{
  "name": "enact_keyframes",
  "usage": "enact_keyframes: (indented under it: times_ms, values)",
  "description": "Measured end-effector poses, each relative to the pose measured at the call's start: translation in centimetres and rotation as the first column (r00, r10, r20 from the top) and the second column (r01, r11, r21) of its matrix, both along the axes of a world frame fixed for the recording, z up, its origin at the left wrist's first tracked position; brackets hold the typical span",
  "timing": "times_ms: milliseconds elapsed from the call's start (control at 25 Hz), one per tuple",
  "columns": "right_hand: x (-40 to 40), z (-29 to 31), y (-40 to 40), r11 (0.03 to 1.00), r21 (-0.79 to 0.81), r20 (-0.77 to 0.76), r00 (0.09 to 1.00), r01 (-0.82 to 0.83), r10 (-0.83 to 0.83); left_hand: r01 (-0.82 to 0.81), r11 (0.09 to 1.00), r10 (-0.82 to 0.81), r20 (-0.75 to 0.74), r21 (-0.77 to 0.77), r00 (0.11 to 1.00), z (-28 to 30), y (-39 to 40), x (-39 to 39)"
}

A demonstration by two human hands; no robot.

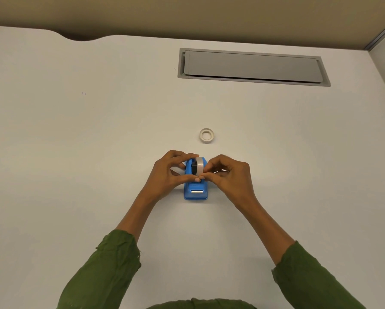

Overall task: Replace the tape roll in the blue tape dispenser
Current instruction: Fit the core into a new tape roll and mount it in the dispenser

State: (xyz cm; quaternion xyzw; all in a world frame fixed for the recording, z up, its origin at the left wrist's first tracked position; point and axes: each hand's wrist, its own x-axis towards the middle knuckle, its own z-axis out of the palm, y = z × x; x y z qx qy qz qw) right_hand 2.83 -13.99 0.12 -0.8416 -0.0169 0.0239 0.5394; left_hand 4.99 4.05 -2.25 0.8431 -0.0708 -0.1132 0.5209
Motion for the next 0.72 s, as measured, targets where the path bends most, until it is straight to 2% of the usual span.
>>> enact_keyframes:
  times_ms: [80,400,720]
  values:
    - [-0.02,0.2,0.11,1.0,0.018,-0.014,1.0,-0.002,0.002,0.003,1.0,-0.003,0.002,0.006,1.0,0.03,0.03,-0.02]
    - [-0.1,0.64,0.19,0.978,-0.174,0.055,0.99,-0.12,0.131,0.004,1.0,-0.004,-0.01,-0.016,1.0,0.28,0.08,-0.09]
    - [0.31,0.91,0.21,0.977,-0.173,0.028,0.991,-0.127,0.134,0.009,1.0,-0.009,-0.004,-0.015,1.0,0.15,0.09,0.03]
